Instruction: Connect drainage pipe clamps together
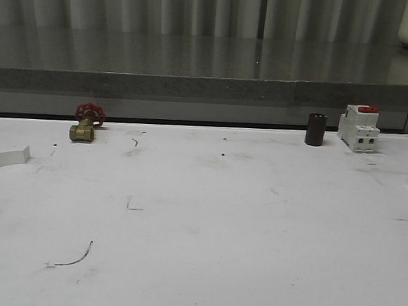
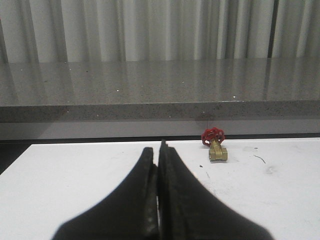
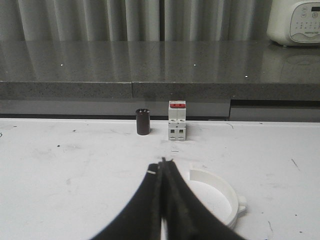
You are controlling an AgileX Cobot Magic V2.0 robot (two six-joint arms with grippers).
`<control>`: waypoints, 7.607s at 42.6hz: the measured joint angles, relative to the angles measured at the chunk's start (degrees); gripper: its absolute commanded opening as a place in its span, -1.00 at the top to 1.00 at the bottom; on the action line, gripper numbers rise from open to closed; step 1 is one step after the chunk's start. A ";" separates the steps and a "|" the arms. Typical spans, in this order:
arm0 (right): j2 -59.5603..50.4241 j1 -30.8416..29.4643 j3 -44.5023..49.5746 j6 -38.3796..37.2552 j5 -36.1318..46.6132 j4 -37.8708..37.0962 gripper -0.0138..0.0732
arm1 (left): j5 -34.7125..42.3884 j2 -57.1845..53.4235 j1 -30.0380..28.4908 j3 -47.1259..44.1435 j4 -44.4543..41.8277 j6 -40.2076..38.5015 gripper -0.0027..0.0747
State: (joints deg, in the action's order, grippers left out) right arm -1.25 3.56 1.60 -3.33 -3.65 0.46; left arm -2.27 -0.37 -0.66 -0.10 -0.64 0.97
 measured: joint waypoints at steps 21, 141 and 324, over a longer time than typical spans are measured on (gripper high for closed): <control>0.00 0.00 0.00 0.00 0.00 0.00 0.82 | 0.00 0.00 0.00 0.00 0.00 0.00 0.98; 24.40 0.00 -36.63 -0.12 -33.07 -0.46 -0.29 | -34.39 35.30 0.00 42.11 -1.98 0.00 -0.08; 24.40 0.00 -36.63 -0.14 -33.53 -0.46 -0.29 | -43.46 116.79 0.00 79.72 2.70 9.22 0.93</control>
State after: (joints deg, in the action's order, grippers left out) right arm 23.15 3.56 -35.03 -3.47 -37.19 0.00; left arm -45.73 116.43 -0.66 79.62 2.06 10.19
